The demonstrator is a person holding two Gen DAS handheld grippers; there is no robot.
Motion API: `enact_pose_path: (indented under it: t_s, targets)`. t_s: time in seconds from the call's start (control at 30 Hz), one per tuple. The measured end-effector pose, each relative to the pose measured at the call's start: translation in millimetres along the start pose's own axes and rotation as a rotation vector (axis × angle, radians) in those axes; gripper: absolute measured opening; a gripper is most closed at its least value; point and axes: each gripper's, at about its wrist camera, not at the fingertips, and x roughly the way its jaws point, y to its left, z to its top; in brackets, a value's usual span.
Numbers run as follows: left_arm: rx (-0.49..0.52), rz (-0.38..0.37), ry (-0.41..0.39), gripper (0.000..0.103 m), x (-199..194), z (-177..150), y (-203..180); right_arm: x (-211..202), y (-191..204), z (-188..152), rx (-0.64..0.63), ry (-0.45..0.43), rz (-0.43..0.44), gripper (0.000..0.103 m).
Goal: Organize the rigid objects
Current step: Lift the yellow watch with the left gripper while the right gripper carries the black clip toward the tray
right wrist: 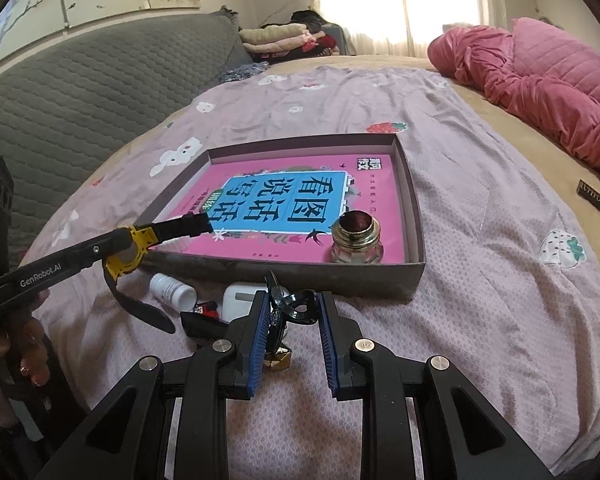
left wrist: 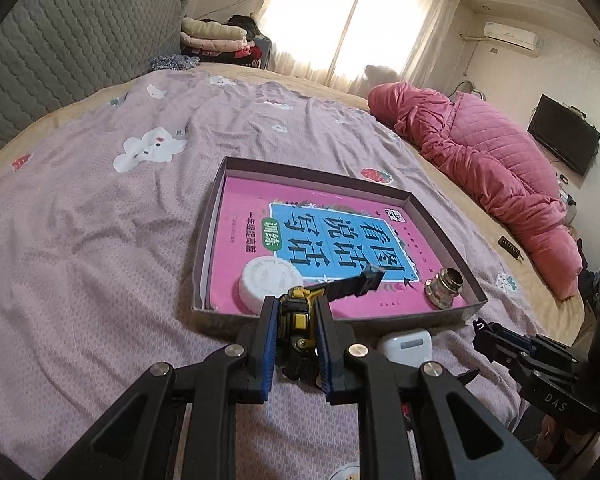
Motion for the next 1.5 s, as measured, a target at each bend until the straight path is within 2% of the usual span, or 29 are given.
enact_pose_path:
  t_s: [0.2,0.6,1.0,1.13,1.5]
  targets:
    - [0.059,0.028,-0.010,0.018,3,0,-9,5,-2,1,0.019,0.008,0.011,0.025]
    - [0.066,0.027,-0.021,0.018,9,10,-11,4,-2,4,0.029,-0.003,0.018,0.025]
    - [0.045,-0.001,-0.041,0.017,17,24,-8,7,-5,5,0.045,-0.001,0.020,0.025]
    - [0.011,-0.004,-0.042,0.017,21,28,0,7,-5,7,0.043,-0.007,0.019,0.025]
    - [-0.039,0.003,-0.064,0.017,25,38,14,10,2,16,-0.008,-0.034,0.009,0.025]
